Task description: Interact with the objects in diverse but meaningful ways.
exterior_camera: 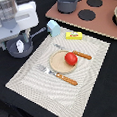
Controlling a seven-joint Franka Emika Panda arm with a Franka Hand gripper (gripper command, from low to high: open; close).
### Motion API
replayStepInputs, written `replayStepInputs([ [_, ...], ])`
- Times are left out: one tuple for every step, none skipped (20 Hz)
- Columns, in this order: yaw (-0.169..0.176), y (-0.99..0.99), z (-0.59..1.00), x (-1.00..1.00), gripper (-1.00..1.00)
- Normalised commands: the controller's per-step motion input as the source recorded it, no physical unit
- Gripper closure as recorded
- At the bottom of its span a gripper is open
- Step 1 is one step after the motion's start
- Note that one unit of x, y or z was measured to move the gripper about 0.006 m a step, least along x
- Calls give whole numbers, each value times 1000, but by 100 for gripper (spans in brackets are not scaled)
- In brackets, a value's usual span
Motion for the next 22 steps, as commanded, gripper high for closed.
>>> replayStepInputs([
  [0, 417, 711, 926, -100],
  [0, 463, 651, 917, -100],
  [0, 489, 591, 903, -100],
  [0, 506, 549, 897, -100],
  [0, 546, 460, 874, -100],
  [0, 563, 423, 860, -100],
  [0, 577, 420, 860, -100],
  [0, 589, 403, 854, -100],
  [0, 614, 377, 840, -100],
  [0, 637, 326, 814, -100],
  [0, 637, 289, 803, -100],
  [0, 637, 231, 783, -100],
  [0, 640, 149, 746, -100],
  [0, 646, 54, 711, -100],
  [0, 649, 0, 689, -100],
  [0, 634, 0, 689, -100],
  [0, 623, -6, 689, -100],
  [0, 506, -40, 709, -100],
  [0, 391, -46, 689, -100],
  [0, 246, -40, 651, -100],
  [0, 154, 0, 757, -100],
  [0, 6, 9, 969, -100],
])
